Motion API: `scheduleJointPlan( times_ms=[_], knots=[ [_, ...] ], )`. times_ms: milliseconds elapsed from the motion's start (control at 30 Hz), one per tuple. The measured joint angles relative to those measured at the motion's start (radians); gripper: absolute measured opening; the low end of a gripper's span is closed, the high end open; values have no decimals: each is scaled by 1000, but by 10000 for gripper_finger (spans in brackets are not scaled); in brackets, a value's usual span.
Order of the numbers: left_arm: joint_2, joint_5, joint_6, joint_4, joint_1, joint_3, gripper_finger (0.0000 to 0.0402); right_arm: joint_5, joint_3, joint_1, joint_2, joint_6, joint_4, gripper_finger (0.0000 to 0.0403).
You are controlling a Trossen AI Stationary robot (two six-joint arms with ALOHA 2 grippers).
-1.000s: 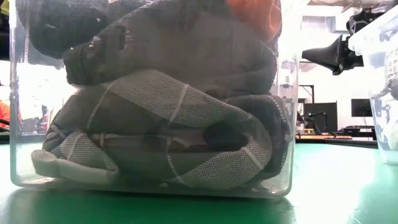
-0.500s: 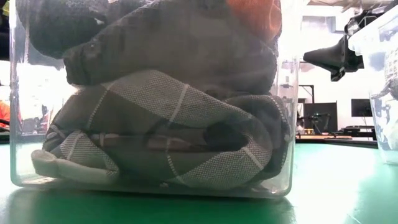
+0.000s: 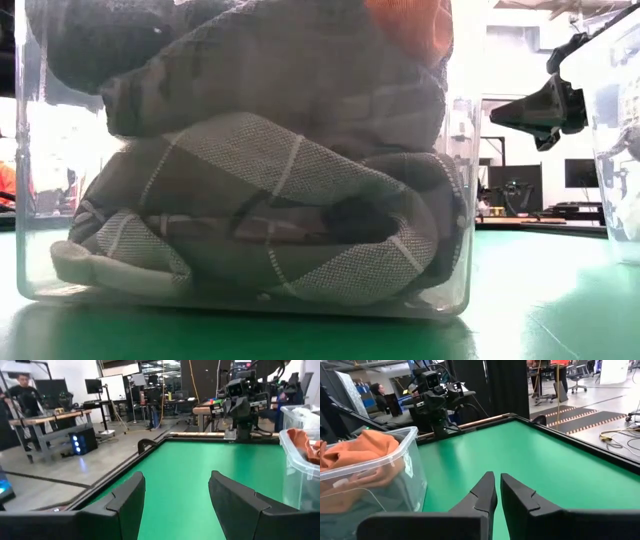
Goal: Sort towels by color in basket
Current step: Return to Home Position
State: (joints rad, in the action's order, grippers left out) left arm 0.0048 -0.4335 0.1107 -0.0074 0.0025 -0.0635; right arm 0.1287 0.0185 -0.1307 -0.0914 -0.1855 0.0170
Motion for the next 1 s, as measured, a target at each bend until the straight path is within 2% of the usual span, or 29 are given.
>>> scheduleJointPlan(
  times_ms=[167, 1000],
  knots=[
    [0, 0, 38, 2, 0, 0, 208, 0, 0, 0, 0, 0, -3, 59],
    [0, 0, 24, 5, 0, 1, 208, 2, 0, 0, 0, 1, -9, 59]
  ],
)
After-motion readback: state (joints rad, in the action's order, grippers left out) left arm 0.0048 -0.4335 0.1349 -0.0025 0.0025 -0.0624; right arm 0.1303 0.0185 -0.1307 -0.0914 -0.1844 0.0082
